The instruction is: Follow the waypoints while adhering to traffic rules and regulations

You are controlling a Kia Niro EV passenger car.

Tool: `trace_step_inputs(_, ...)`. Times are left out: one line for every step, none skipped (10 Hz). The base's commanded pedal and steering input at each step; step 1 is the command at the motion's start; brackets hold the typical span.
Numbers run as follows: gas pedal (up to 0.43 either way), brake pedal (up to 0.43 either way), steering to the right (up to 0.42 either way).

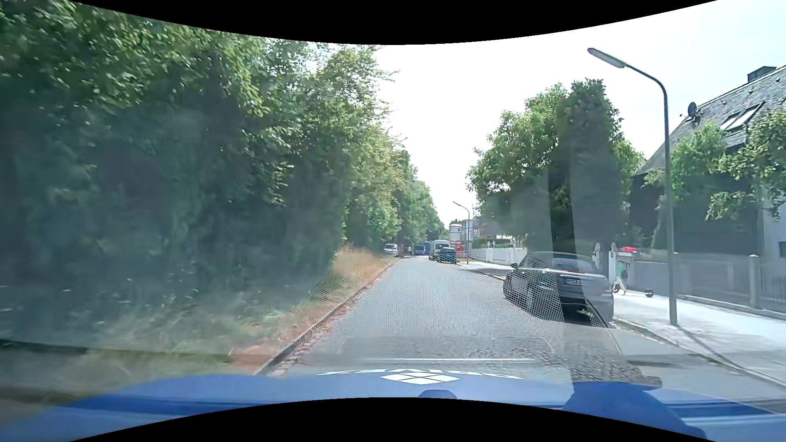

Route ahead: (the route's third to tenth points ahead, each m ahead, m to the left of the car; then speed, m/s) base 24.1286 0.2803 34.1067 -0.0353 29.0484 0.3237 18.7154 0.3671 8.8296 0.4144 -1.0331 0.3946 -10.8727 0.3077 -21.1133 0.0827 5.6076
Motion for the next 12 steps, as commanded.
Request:
trace_step_inputs(0.209,0.0,-0.004)
trace_step_inputs(0.13,0.0,-0.004)
trace_step_inputs(0.118,0.0,-0.001)
trace_step_inputs(0.118,0.0,0.003)
trace_step_inputs(0.118,0.0,0.006)
trace_step_inputs(0.118,0.0,0.008)
trace_step_inputs(0.118,0.0,0.008)
trace_step_inputs(0.118,0.0,0.008)
trace_step_inputs(0.118,0.0,0.01)
trace_step_inputs(0.118,0.0,0.01)
trace_step_inputs(0.118,0.0,0.01)
trace_step_inputs(0.118,0.0,0.01)
